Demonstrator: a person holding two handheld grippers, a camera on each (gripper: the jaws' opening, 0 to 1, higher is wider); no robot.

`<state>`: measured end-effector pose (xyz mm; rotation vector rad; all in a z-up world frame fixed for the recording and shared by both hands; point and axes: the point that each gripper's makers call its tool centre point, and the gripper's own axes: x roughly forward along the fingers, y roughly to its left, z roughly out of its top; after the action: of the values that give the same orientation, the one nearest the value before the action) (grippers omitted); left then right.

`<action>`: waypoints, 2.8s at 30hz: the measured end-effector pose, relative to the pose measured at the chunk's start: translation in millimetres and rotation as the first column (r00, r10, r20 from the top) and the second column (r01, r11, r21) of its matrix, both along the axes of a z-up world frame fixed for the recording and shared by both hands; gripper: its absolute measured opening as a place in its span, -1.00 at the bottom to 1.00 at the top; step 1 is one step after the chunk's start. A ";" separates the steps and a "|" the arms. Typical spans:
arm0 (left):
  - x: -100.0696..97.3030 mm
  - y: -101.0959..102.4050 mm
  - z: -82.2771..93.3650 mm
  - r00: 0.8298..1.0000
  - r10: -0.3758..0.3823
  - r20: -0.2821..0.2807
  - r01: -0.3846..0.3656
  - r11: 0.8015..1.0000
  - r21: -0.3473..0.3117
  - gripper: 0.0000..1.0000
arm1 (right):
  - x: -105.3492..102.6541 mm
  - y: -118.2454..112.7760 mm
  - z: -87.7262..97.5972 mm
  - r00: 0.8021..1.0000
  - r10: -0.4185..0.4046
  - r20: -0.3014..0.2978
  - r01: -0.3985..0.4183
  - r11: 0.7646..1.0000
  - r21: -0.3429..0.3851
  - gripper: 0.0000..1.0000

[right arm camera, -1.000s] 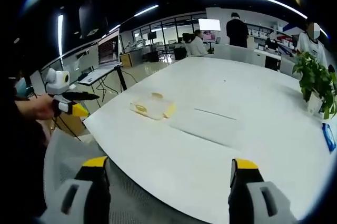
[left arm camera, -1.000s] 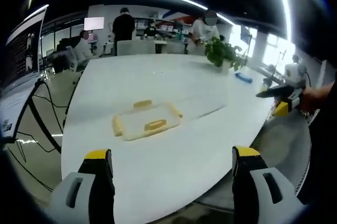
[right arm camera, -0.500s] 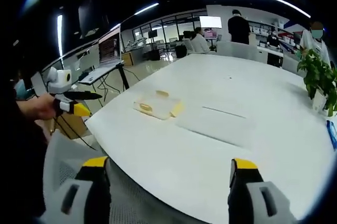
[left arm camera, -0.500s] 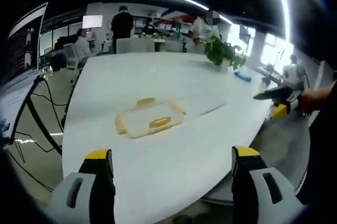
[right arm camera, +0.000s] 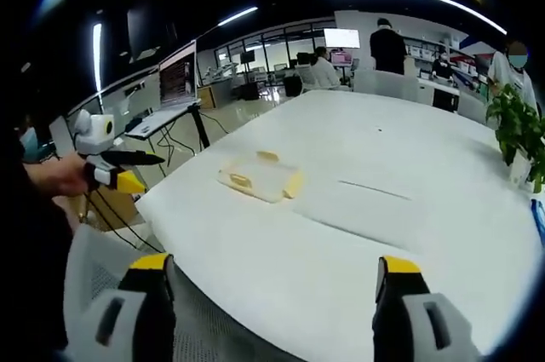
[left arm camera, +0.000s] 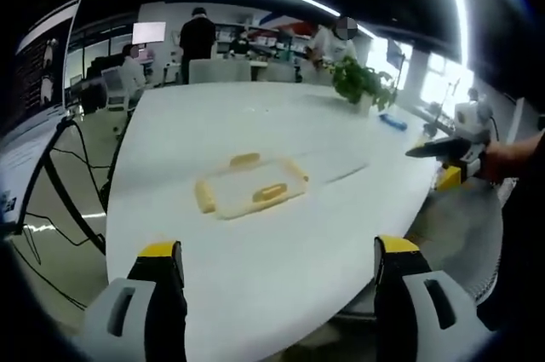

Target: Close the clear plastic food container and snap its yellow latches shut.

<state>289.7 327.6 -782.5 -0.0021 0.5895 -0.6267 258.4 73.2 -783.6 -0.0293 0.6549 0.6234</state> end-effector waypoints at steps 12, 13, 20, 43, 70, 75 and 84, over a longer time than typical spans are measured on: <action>3.5 9.6 -8.9 1.000 -0.021 -0.004 0.021 1.000 0.005 0.83 | 0.5 17.7 -8.0 0.999 0.048 0.007 -0.047 0.998 -0.041 0.99; 3.7 10.2 -9.3 1.000 -0.023 -0.003 0.023 1.000 0.008 0.82 | 0.8 17.4 -8.3 0.999 0.050 0.006 -0.050 0.998 -0.046 0.99; 8.9 12.5 -11.2 1.000 0.000 -0.012 0.000 1.000 -0.006 0.82 | 8.7 21.4 -2.0 0.998 0.061 0.003 -0.060 0.997 -0.053 0.99; 31.3 22.8 -25.7 0.998 0.014 -0.066 -0.010 0.998 0.057 0.88 | 65.0 30.1 -11.8 0.987 0.162 -0.005 -0.161 0.984 -0.070 0.99; 63.8 22.8 -34.5 0.996 -0.031 -0.089 0.042 0.992 0.117 0.89 | 98.9 44.0 -14.3 0.983 0.182 0.007 -0.181 0.981 -0.074 0.99; 68.3 23.0 -32.8 0.996 -0.032 -0.084 0.042 0.991 0.127 0.91 | 102.5 42.6 -15.6 0.981 0.195 0.015 -0.193 0.977 -0.087 0.99; 70.4 17.1 -37.8 0.994 -0.058 -0.093 0.072 0.985 0.156 0.89 | 105.6 51.0 -15.3 0.962 0.269 0.035 -0.264 0.958 -0.109 0.99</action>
<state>360.1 344.7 -820.3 0.1407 0.7260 -0.6442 364.0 124.2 -799.0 -0.2328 0.6399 0.8459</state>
